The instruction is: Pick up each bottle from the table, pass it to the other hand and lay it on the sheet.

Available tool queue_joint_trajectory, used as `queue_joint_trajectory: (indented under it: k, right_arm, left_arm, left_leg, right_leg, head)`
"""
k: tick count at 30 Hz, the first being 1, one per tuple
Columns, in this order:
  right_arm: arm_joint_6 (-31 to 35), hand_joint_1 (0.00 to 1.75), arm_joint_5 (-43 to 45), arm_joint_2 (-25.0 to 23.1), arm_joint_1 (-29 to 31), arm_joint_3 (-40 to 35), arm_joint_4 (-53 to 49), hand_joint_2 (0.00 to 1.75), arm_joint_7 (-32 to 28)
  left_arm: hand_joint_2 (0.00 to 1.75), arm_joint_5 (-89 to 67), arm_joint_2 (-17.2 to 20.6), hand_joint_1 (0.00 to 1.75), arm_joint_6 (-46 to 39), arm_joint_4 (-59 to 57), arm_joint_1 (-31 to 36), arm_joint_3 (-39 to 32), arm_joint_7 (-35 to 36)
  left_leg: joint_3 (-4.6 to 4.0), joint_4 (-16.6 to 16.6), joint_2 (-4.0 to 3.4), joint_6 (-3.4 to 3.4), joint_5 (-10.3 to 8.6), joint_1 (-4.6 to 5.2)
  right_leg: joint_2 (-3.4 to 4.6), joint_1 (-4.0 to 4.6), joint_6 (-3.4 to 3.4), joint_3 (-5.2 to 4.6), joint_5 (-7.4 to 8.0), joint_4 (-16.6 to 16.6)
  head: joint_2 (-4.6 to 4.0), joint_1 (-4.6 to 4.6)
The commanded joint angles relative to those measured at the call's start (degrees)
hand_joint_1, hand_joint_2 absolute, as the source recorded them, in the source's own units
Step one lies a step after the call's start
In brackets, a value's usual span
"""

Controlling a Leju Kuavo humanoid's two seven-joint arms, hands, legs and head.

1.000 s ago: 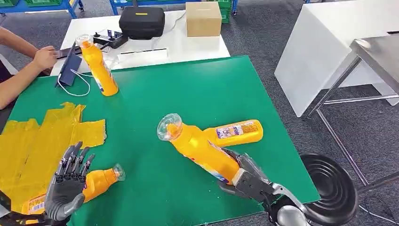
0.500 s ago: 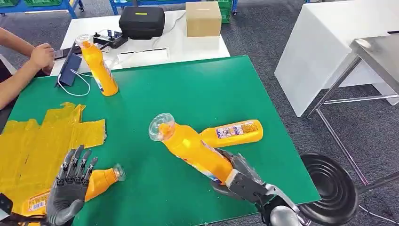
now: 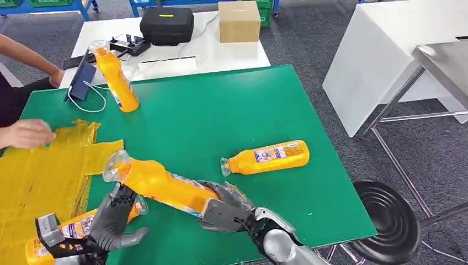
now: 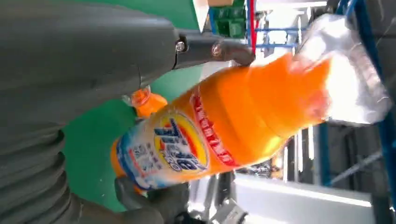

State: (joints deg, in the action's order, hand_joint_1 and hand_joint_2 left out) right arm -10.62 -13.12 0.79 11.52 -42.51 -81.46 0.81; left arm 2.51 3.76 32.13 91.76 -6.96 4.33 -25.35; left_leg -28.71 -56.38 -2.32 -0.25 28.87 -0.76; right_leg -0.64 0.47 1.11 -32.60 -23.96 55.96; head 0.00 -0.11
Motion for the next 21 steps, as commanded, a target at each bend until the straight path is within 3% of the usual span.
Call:
queue_joint_trajectory:
  k: [1, 21]
  right_arm:
    - [-0.17, 1.75, 0.44, -1.84, 6.16, -5.20, 8.49, 1.75, 0.49]
    - [0.70, 1.75, -1.90, -8.69, 13.52, -13.23, 19.57, 1.75, 0.48]
  left_arm:
    - [1.75, -0.48, 0.10, 0.00, 0.27, -2.91, 3.05, 2.95, 0.07]
    - [1.75, 9.13, 0.35, 0.00, 4.44, -9.93, 7.90, 4.19, 4.77]
  left_leg:
    - [0.04, 0.08, 0.27, 0.04, -0.07, 0.06]
    - [-0.01, 0.05, 0.26, 0.03, -0.07, 0.07]
  right_leg:
    - [-0.02, -0.07, 0.05, 0.05, 0.02, -0.03]
    - [-0.02, -0.06, 0.04, -0.03, 0.01, 0.01]
  head:
    - [0.00, 0.00]
    - [0.00, 0.02]
